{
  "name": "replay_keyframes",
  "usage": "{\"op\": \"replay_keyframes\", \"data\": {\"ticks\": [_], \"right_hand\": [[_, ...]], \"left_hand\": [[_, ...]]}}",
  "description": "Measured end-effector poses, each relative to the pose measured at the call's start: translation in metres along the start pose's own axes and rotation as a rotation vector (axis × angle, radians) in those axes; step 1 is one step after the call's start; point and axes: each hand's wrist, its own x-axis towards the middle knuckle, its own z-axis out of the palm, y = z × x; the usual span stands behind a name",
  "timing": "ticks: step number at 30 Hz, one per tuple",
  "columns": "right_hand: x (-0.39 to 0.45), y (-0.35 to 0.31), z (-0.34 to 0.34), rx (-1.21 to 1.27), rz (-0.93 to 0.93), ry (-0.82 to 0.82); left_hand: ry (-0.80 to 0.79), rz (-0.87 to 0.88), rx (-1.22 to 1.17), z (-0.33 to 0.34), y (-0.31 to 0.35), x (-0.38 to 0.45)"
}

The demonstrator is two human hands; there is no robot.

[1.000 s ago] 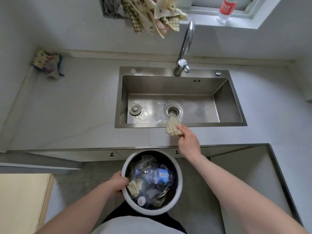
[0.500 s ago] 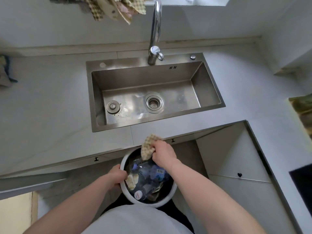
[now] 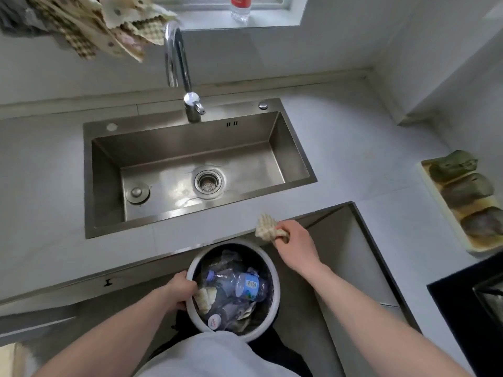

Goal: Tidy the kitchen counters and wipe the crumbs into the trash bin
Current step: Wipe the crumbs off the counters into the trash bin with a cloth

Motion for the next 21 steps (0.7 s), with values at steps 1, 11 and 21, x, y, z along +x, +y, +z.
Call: {"op": "replay_keyframes", "data": {"ticks": [1, 11, 21], "right_hand": [[0.014, 0.006, -0.009, -0.010, -0.029, 0.026], [0.094, 0.019, -0.003, -0.252, -0.280, -0.310], [0.130, 0.091, -0.072, -0.374, -0.065, -0.101]], "left_hand": [[0.002, -0.007, -0.014, 0.011, 0.005, -0.001], [0.017, -0.051, -0.209, 0.098, 0.051, -0.013], [-0.120, 0.017, -0.037, 0.135, 0.131, 0.013]]}}
